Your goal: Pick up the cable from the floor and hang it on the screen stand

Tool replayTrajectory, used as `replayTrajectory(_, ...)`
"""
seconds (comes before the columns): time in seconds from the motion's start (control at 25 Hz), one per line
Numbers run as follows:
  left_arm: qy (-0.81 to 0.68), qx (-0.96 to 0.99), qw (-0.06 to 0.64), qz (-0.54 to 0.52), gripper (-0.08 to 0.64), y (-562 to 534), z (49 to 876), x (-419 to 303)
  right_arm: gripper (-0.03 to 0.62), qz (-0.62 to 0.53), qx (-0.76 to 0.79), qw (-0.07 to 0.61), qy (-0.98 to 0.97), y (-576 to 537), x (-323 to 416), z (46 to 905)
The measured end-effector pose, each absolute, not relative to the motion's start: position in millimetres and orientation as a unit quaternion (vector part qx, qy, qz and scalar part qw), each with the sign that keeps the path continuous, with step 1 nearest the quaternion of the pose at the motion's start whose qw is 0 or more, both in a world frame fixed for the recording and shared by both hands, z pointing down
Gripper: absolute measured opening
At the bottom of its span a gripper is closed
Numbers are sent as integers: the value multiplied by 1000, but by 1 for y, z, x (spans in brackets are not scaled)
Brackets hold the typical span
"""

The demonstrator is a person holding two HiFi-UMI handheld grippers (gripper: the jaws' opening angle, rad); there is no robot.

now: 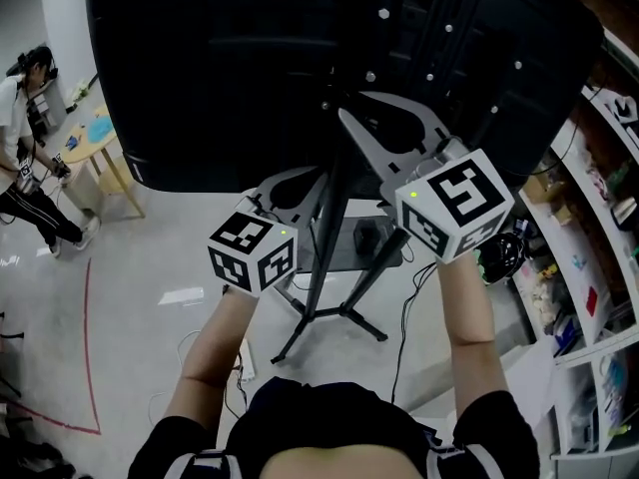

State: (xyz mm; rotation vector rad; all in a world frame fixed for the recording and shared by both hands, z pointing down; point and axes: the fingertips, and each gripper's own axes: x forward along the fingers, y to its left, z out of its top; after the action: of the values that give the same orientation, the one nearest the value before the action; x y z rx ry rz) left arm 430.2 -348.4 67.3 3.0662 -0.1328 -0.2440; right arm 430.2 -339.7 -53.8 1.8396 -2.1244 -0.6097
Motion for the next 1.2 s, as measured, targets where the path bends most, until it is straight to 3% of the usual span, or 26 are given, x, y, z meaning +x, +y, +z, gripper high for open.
replayTrajectory(0.72,-58,986,-26,-153,5,-384,-78,447,87,-272,635,105,-715,-338,440,-207)
replayTrajectory(1.2,-50,986,-47,-155,5,-390,-108,462,74,-245,699,81,-667,-348,491,-257)
